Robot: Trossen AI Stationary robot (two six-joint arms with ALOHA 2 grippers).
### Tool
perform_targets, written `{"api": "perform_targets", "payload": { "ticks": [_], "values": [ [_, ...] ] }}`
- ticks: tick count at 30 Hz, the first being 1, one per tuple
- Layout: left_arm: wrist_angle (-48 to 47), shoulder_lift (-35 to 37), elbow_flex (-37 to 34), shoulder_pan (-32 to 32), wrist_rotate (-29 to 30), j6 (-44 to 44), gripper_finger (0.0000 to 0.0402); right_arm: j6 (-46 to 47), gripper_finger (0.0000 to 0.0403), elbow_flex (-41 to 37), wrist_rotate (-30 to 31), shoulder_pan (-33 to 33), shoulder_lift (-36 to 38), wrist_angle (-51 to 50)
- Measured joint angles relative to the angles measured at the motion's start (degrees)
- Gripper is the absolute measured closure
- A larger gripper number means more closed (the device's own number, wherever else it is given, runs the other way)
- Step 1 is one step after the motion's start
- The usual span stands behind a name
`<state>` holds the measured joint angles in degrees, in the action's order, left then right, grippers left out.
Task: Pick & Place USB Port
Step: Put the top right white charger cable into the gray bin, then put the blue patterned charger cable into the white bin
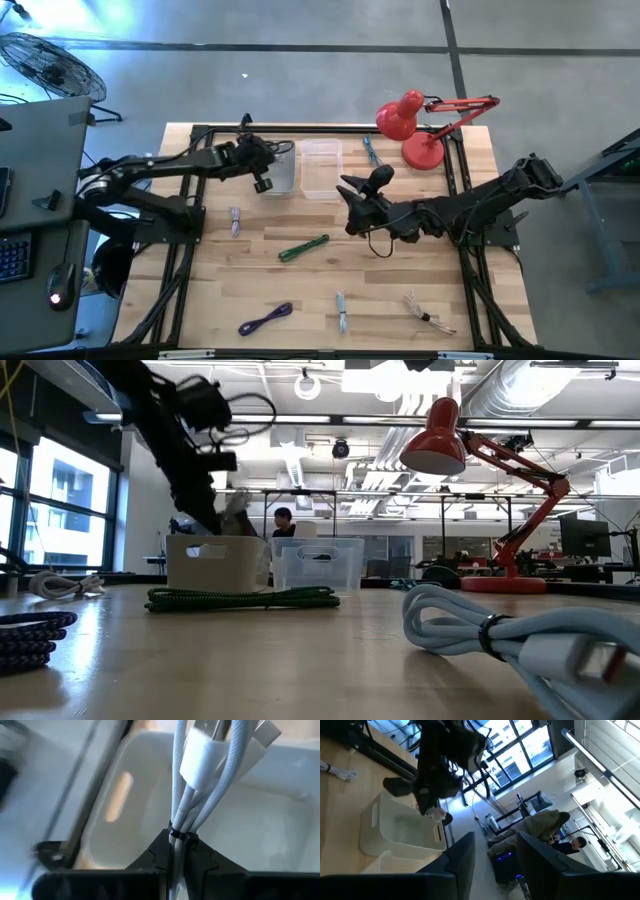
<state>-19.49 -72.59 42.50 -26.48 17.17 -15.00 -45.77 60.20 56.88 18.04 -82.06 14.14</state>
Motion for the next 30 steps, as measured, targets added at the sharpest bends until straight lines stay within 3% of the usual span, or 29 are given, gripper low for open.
{"api": "perform_targets", "payload": {
  "ticks": [6, 15, 22, 30],
  "values": [
    [6.6, -6.7, 0.0, -1.7, -6.5, -1.2, 0.0384, 2.1, 0.0265, 0.0, 0.2, 0.0, 0.0, -2.3],
    [5.6, -7.2, 0.0, -1.7, -4.4, 0.5, 0.0320, 2.4, 0.0265, 0.0, -0.8, -0.2, 0.0, -2.8],
    [3.7, -7.2, 0.0, -1.7, -3.3, 0.4, 0.0312, 2.4, 0.0265, 0.0, -2.3, -0.8, 0.0, -2.8],
    [-3.4, -7.2, 4.7, -1.7, 1.1, -1.9, 0.0310, 1.2, 0.0265, 0.0, 0.7, -1.5, 0.0, -2.8]
  ]
}}
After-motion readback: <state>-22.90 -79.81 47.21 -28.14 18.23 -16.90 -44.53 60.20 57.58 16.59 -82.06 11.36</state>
